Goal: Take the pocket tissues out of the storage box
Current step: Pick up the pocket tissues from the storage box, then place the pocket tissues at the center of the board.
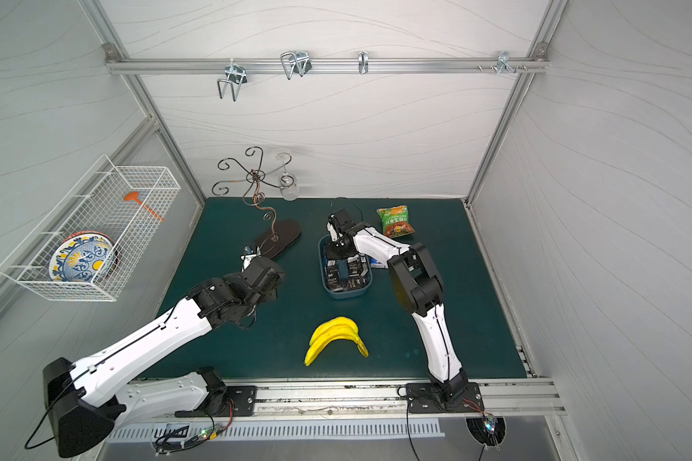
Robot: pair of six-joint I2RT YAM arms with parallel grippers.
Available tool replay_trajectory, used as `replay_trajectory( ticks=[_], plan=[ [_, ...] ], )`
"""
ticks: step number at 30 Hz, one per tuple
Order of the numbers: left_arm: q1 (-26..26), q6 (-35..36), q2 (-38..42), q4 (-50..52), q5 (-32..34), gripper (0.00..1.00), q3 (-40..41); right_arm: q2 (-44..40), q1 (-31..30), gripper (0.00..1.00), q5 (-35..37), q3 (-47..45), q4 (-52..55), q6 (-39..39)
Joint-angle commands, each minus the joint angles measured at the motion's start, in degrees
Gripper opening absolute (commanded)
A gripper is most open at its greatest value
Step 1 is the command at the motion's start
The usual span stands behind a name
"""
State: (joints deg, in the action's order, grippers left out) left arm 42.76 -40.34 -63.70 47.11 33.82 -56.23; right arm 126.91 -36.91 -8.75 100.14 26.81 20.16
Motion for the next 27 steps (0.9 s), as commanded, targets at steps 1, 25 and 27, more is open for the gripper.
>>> replay_trajectory(
  ticks=[1,25,27],
  plan=[
    [0.1,-0.5,0.9,-0.4,1.0,0.41,0.0,-5.0,0.2,0.19,-3.2,-1.1,-1.8,2.0],
    [0.2,0.3,2.4,-0.8,-3.4,0.41,-2.1,-32.6,40.1,0.20,-6.4,-35.1,-3.5,-0.6],
    [0.2,0.5,2.5,-0.9,-3.7,0.41,-2.7,-32.6,41.0,0.20,-6.5,-36.4,-3.3,-1.1]
  ],
)
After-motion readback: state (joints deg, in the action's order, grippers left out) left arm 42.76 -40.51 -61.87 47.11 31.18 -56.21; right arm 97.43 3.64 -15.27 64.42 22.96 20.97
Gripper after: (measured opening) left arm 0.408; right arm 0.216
